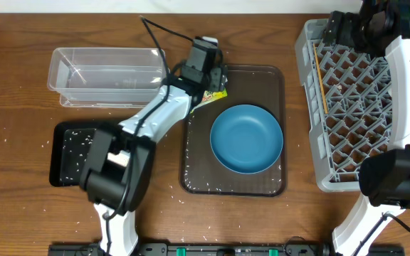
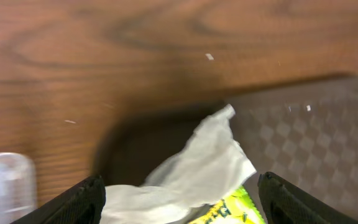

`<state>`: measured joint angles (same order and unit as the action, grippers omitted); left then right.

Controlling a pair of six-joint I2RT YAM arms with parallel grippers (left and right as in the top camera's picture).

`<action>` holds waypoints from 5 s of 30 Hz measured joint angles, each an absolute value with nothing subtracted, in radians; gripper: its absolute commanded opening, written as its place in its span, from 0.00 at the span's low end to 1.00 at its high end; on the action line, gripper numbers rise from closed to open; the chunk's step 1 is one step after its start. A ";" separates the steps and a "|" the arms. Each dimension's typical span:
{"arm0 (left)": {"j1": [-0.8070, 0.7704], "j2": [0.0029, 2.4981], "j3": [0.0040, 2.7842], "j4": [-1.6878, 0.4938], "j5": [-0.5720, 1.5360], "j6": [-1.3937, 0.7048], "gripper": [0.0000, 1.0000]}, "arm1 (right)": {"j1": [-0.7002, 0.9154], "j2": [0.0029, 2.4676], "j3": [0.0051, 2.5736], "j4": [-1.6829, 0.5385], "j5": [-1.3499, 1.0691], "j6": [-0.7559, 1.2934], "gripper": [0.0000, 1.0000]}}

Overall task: Sort waste into correct bins and load items into the dishwasher rack
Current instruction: 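Reach the left gripper to the white tissue and grasp it, then carry the tissue with the left gripper into the clear container and release, then reach the left gripper to the yellow snack wrapper and grasp it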

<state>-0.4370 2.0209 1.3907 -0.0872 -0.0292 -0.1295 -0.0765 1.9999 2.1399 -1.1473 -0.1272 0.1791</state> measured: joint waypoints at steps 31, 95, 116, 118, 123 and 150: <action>-0.452 2.126 1.391 -0.041 -0.007 -0.127 0.06 | -0.076 2.000 2.140 -1.148 -0.128 0.179 0.99; -0.048 1.644 1.393 -0.442 -0.034 -0.856 0.80 | -0.076 2.000 2.140 -1.148 -0.128 0.179 0.99; -0.446 1.869 1.393 -0.440 0.289 -0.093 0.81 | -0.076 2.000 2.140 -1.148 -0.127 0.179 0.99; -0.461 1.902 1.393 -0.437 0.286 -0.070 0.81 | -0.076 2.000 2.140 -1.148 -0.128 0.179 0.99; -0.481 1.952 1.393 -0.434 0.262 -0.042 0.81 | -0.076 2.000 2.140 -1.148 -0.128 0.179 0.99; -0.487 2.045 1.393 -0.382 0.207 -0.056 0.70 | -0.076 2.000 2.140 -1.148 -0.128 0.179 0.99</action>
<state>-0.4866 2.0449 1.3926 -0.3824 0.2073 -0.0555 -0.0765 1.9999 2.1399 -1.1477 -0.1276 0.1791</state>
